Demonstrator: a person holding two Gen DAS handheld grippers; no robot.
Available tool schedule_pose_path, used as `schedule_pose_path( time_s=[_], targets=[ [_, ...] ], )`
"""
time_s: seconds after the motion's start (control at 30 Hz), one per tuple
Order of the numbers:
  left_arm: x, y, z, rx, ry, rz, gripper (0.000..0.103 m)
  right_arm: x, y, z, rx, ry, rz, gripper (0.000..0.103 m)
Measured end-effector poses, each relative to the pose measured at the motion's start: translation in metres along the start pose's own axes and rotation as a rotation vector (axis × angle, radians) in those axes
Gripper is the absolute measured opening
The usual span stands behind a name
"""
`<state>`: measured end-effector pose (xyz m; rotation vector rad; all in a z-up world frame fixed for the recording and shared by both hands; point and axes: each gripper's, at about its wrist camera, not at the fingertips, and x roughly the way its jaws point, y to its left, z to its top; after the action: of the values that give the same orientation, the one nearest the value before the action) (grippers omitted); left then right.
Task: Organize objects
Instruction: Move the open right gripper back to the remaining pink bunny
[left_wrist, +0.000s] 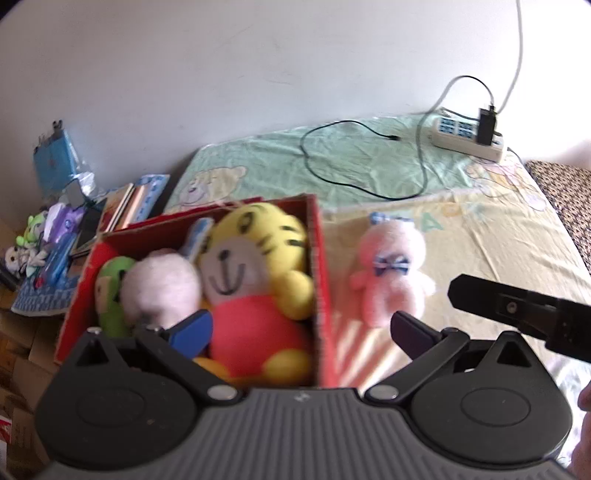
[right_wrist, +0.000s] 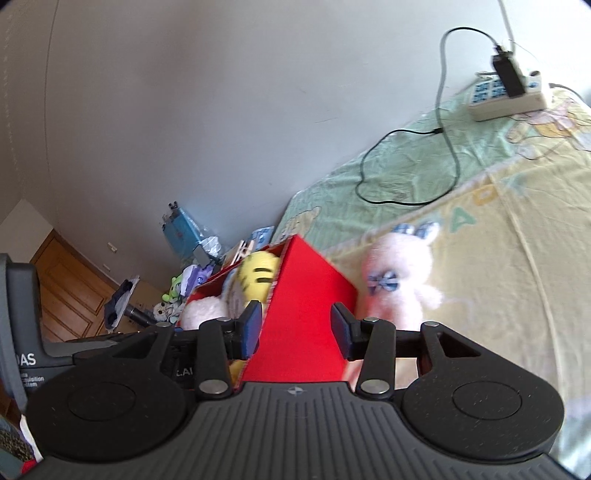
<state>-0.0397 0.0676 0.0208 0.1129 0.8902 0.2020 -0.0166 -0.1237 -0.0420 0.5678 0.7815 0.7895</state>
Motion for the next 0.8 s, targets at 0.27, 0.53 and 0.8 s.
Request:
schedule_pose_path(
  time_s=[0.27, 0.53, 0.8],
  targets=[
    [0.007, -0.041, -0.001, 0.050, 0.031, -0.026, 0.102, -0.017, -0.026, 0.003, 0.035, 0.003, -0.020, 0.046],
    [0.020, -0.066, -0.007, 0.084, 0.070, -0.035, 0.102, -0.025, -0.048, 0.004, 0.075, 0.019, -0.038, 0.047],
    [0.041, -0.082, -0.020, 0.125, 0.114, -0.044, 0.102, -0.020, -0.070, -0.002, 0.133, 0.052, -0.074, 0.047]
  ],
)
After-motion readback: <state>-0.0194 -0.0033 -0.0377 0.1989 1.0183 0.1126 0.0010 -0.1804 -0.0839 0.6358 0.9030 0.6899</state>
